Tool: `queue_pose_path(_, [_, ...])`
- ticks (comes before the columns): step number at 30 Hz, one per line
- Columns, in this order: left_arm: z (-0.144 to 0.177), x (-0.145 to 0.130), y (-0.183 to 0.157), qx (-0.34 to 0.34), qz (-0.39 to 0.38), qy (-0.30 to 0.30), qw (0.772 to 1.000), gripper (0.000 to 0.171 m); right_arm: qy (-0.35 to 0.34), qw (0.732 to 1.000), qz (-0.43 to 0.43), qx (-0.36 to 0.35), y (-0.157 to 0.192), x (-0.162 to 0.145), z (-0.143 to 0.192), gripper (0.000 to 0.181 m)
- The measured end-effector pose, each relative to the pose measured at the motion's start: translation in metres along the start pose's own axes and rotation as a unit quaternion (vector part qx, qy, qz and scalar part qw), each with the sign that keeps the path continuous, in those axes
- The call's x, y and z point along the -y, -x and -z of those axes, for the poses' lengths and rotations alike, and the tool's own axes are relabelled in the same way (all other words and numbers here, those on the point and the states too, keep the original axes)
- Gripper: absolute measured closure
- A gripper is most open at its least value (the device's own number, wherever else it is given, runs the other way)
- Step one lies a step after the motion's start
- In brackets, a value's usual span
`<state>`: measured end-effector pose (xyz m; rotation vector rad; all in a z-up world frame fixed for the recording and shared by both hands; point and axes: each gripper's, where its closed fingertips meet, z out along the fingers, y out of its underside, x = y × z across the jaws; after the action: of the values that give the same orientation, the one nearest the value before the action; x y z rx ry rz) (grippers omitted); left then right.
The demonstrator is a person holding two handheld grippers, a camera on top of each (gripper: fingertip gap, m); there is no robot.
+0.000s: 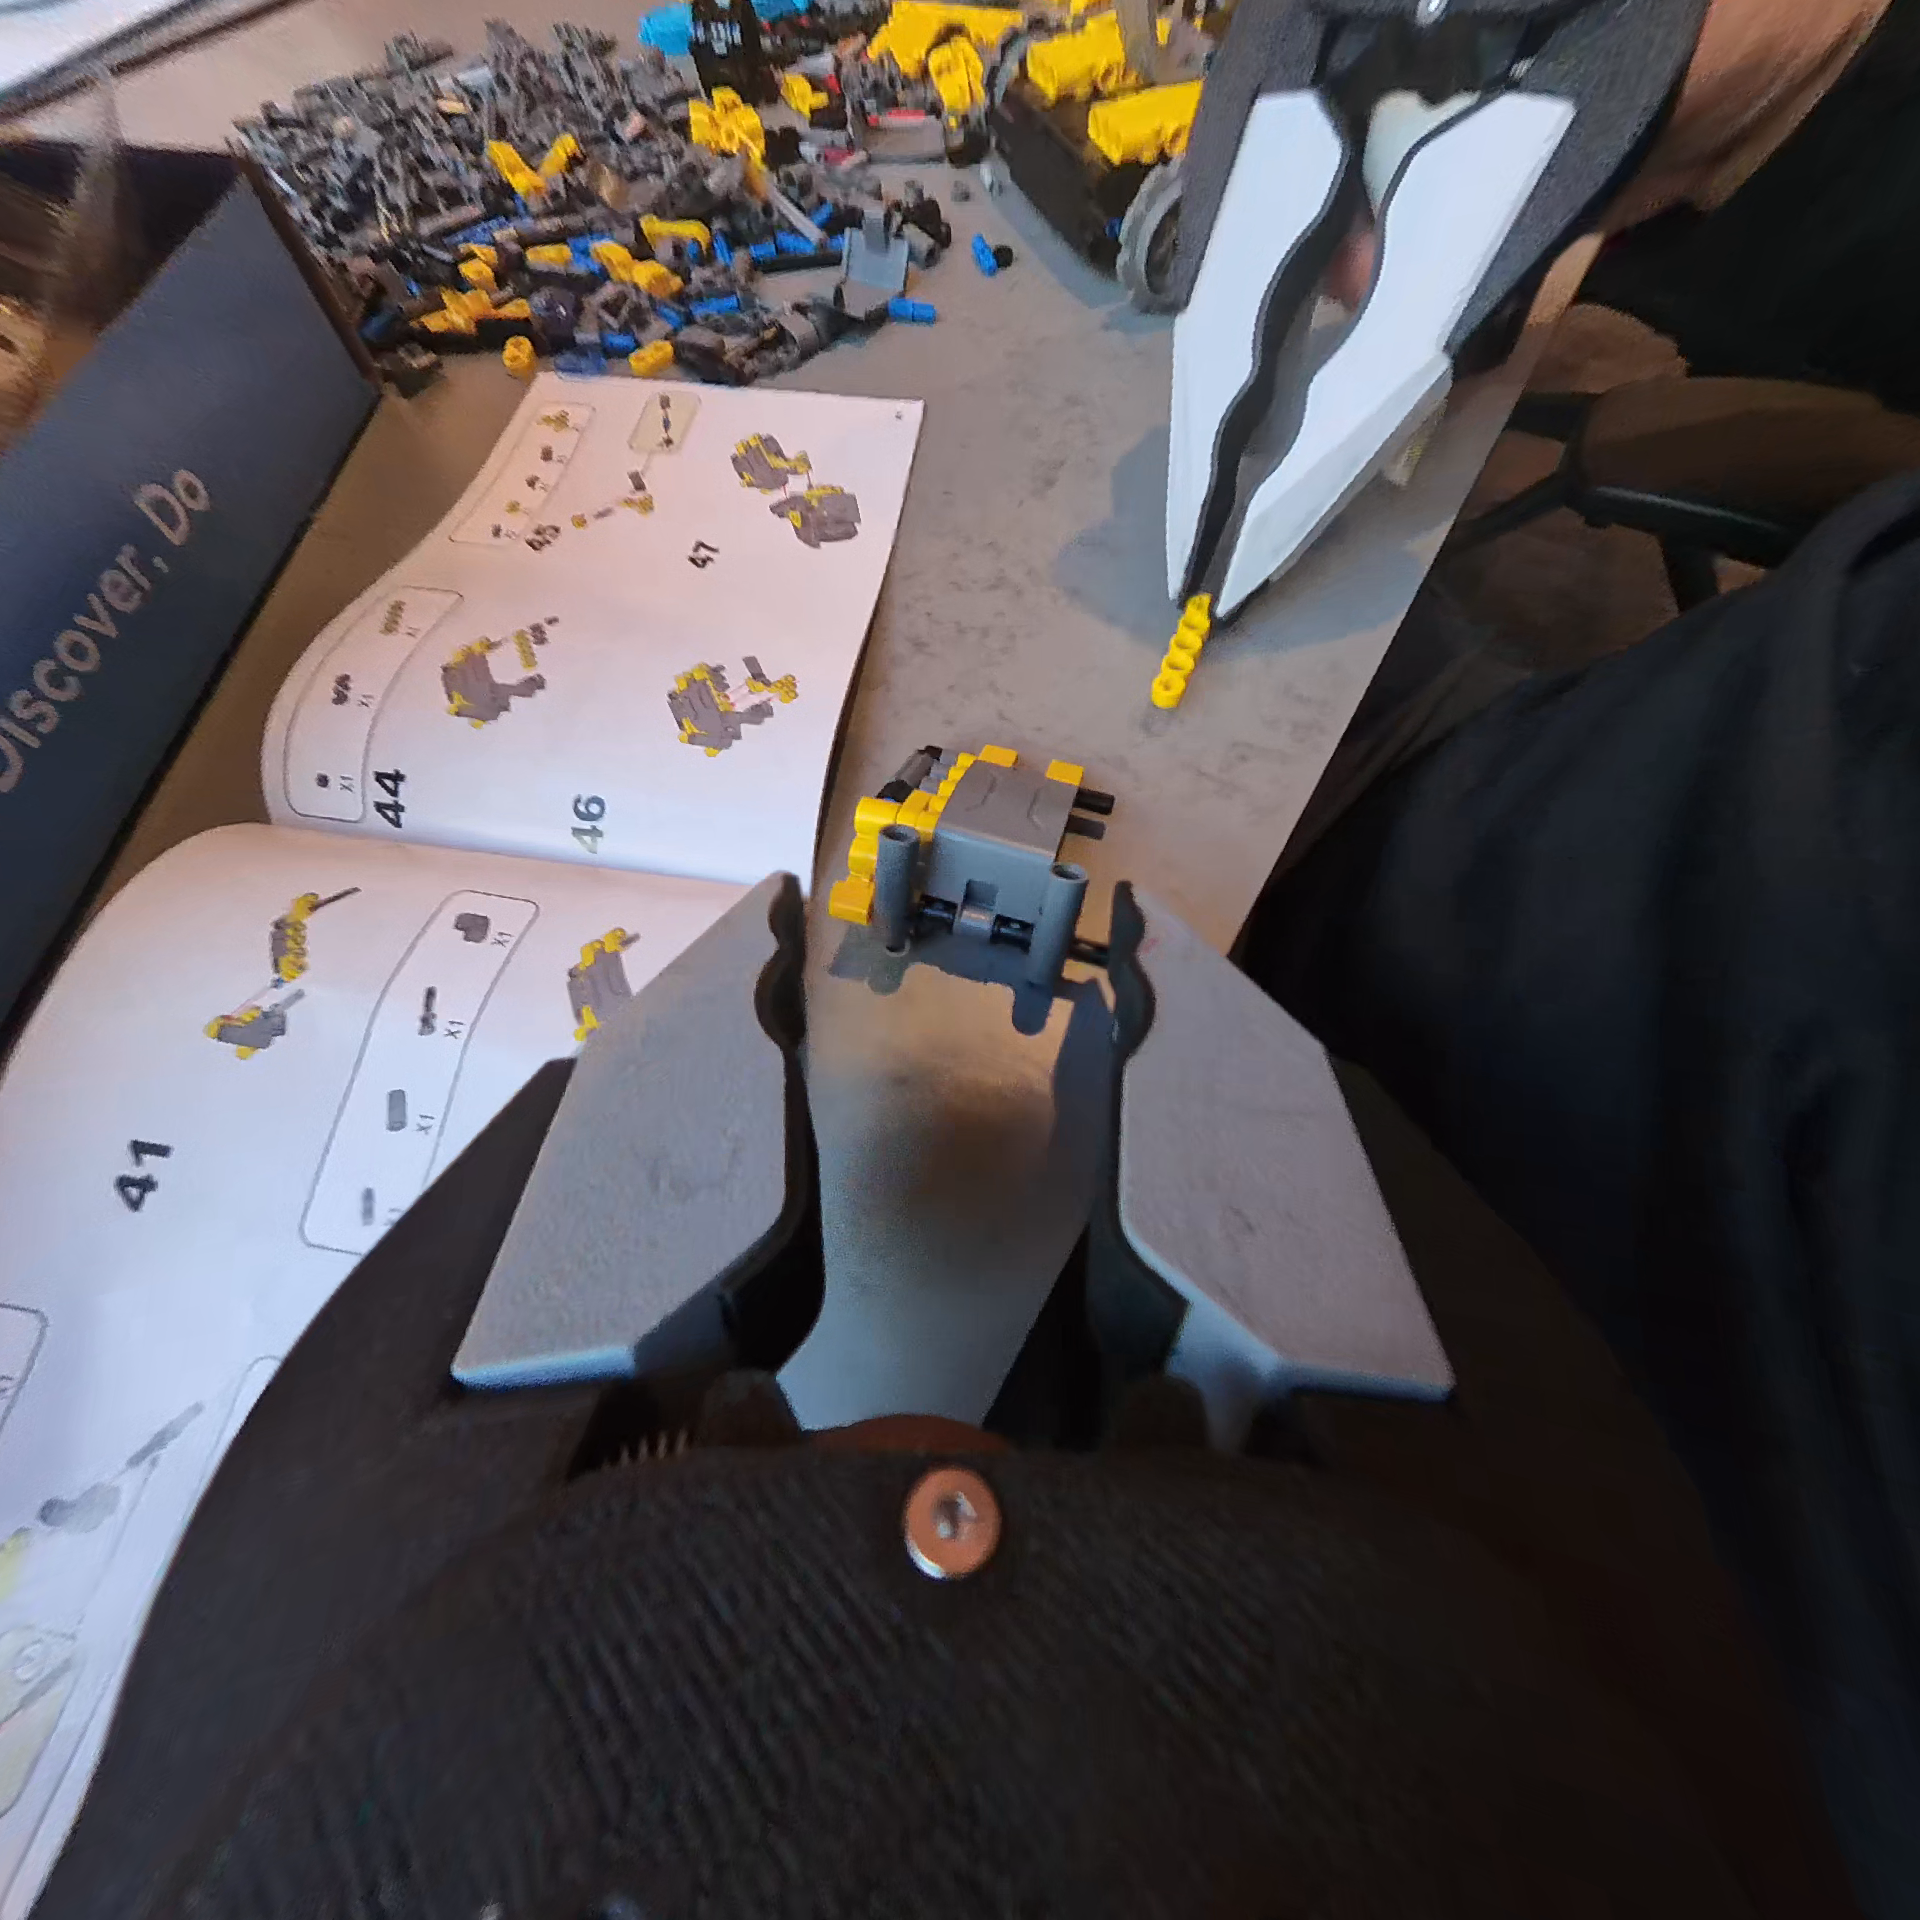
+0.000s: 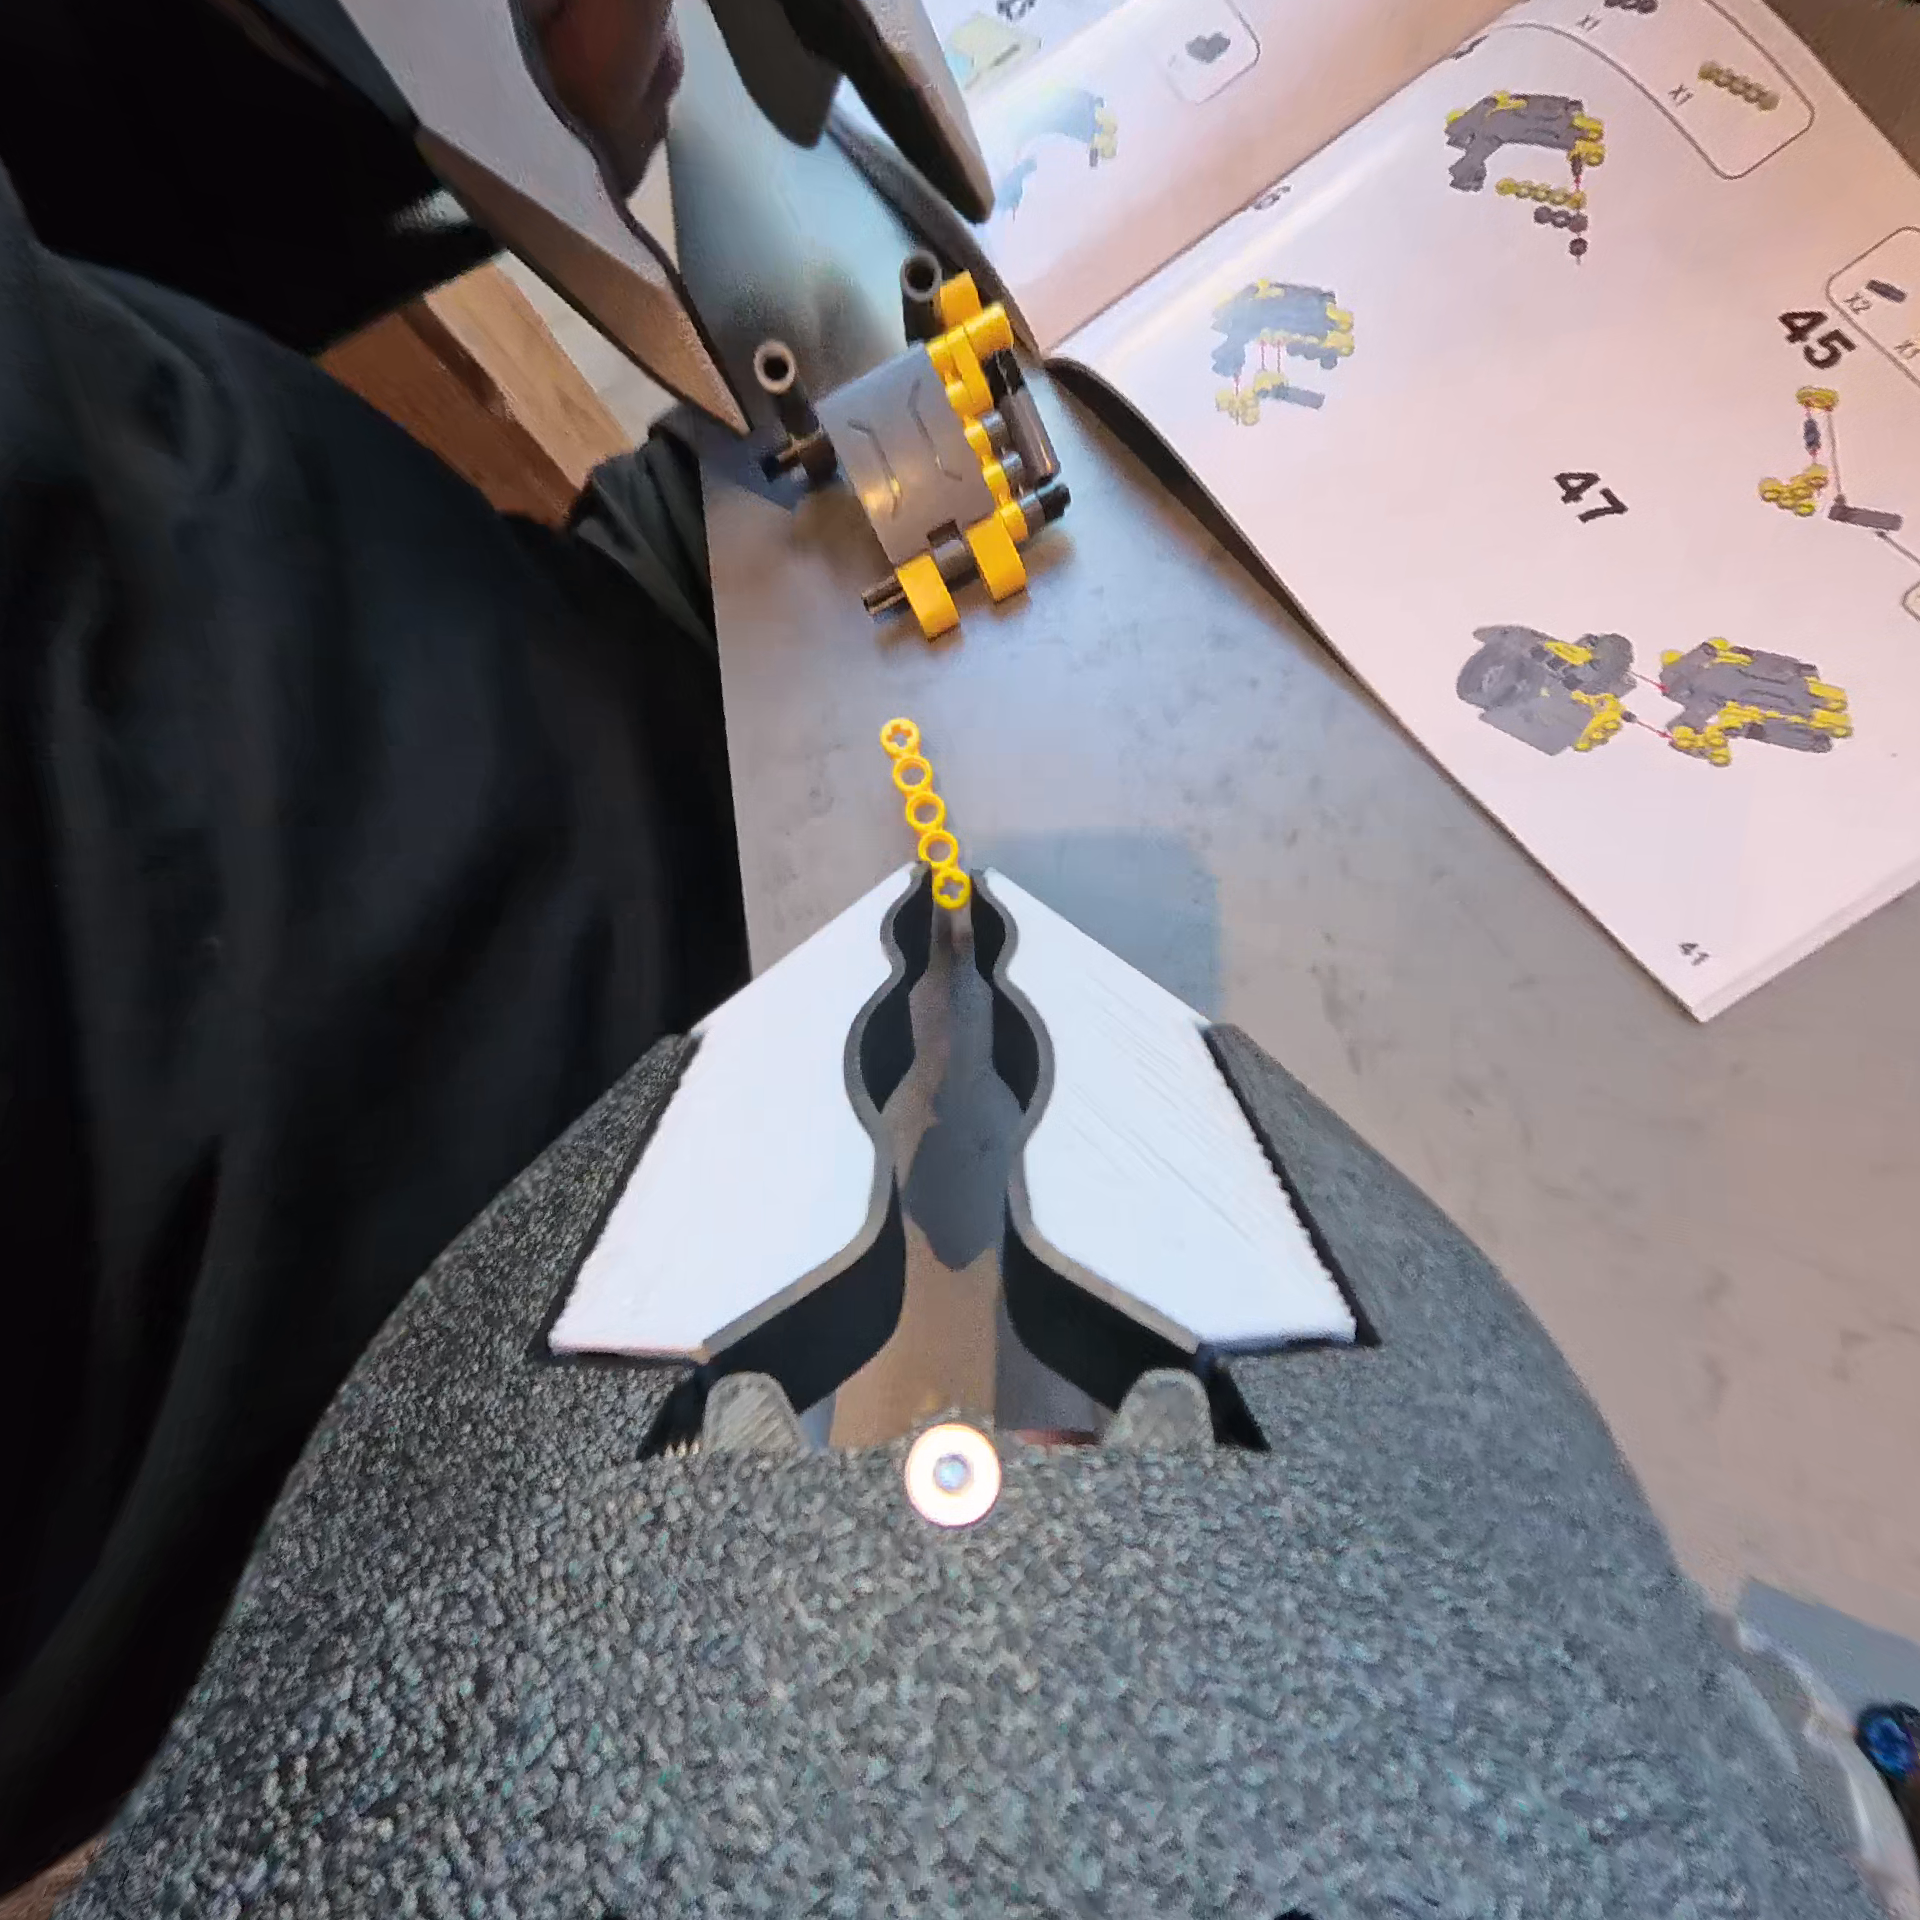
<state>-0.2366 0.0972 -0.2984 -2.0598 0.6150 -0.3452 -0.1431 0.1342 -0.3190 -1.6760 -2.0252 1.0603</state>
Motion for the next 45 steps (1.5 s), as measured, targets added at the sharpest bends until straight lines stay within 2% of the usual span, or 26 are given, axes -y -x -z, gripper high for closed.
queue_pose_path(4, [0.007,0.011,0.002,0.005,-0.012,-0.013,1.000,0.115,-0.023,0.998,-0.046,0.028,0.003,0.013,-0.003,0.175])
queue_pose_path(6, [0.008,0.016,0.003,0.023,-0.035,-0.010,0.999,0.130,-0.036,0.995,-0.073,0.050,0.007,0.020,-0.005,0.175])
queue_pose_path(11, [-0.001,0.027,-0.020,0.000,-0.111,-0.001,0.994,0.133,-0.056,0.987,-0.122,0.090,0.013,0.030,-0.011,0.175])
queue_pose_path(17, [-0.017,0.030,-0.039,-0.021,-0.168,0.016,0.985,0.143,-0.073,0.980,-0.140,0.118,0.023,0.037,-0.012,0.175])
queue_pose_path(21, [-0.022,0.028,-0.043,-0.025,-0.174,0.022,0.984,0.151,-0.082,0.976,-0.149,0.139,0.030,0.040,-0.011,0.174])
queue_pose_path(23, [-0.023,0.026,-0.045,-0.028,-0.174,0.024,0.984,0.164,-0.083,0.974,-0.155,0.142,0.030,0.039,-0.012,0.174])
queue_pose_path(32, [-0.029,0.012,-0.048,-0.040,-0.152,0.043,0.987,0.167,-0.079,0.977,-0.150,0.132,0.026,0.035,-0.017,0.175])
queue_pose_path(36, [-0.030,0.009,-0.046,-0.040,-0.131,0.051,0.989,0.167,-0.069,0.989,-0.087,0.095,0.024,0.032,-0.014,0.161])
queue_pose_path(40, [-0.025,0.013,-0.045,-0.054,-0.104,0.040,0.992,0.167,-0.052,0.997,0.058,-0.022,0.015,0.028,-0.011,0.144])
queue_pose_path(42, [-0.024,0.013,-0.046,-0.060,-0.092,0.042,0.993,0.167,-0.044,0.986,0.137,-0.082,0.012,0.030,-0.011,0.150])
queue_pose_path(45, [-0.024,0.013,-0.047,-0.072,-0.071,0.047,0.994,0.167,-0.045,0.966,0.221,-0.123,0.017,0.036,-0.013,0.162])
